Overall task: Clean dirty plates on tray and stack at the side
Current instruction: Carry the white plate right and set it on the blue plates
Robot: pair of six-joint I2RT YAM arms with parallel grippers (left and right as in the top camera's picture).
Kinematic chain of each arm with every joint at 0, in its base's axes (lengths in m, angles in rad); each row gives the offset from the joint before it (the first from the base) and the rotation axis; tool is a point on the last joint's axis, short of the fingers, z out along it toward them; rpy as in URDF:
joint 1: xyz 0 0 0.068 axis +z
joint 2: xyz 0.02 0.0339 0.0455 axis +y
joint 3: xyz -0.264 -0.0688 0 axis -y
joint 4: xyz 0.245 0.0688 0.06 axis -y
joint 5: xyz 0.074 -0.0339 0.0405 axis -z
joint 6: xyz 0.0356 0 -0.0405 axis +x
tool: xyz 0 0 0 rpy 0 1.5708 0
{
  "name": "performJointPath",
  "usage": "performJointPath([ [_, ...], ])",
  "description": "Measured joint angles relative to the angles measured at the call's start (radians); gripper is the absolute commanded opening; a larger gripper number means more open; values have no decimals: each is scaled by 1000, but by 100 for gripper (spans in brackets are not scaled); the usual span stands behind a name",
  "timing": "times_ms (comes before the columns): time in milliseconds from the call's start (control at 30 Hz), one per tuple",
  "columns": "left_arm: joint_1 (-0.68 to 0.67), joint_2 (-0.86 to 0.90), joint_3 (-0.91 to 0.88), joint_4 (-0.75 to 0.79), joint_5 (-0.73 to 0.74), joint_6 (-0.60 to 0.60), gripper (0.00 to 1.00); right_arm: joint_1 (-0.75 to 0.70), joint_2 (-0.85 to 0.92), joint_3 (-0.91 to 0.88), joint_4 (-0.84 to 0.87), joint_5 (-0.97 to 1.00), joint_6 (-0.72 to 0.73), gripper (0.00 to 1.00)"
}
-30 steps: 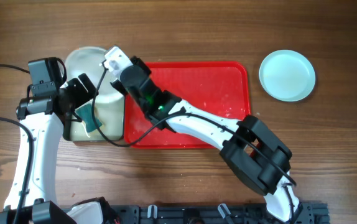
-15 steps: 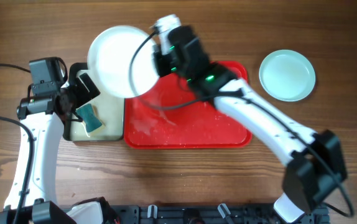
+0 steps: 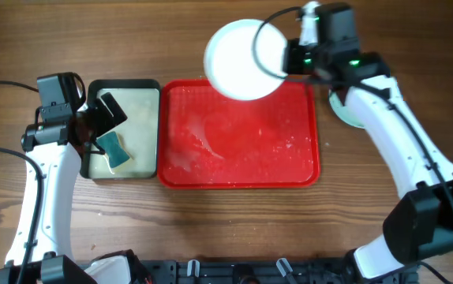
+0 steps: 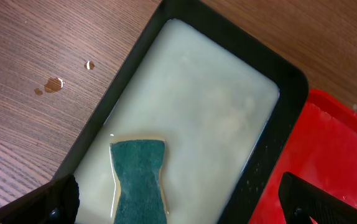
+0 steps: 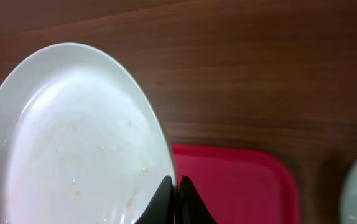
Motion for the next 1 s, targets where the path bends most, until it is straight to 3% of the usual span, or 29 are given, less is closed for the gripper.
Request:
performJointPath([
  [267,0,0,0,0,0,0,100,-219,0,0,-103,1,-2,4],
  [667,0,0,0,0,0,0,100,-494,66,0,-196,254,-1,4],
  [1000,0,0,0,0,0,0,100,-532,252,0,-205,323,-2,4],
])
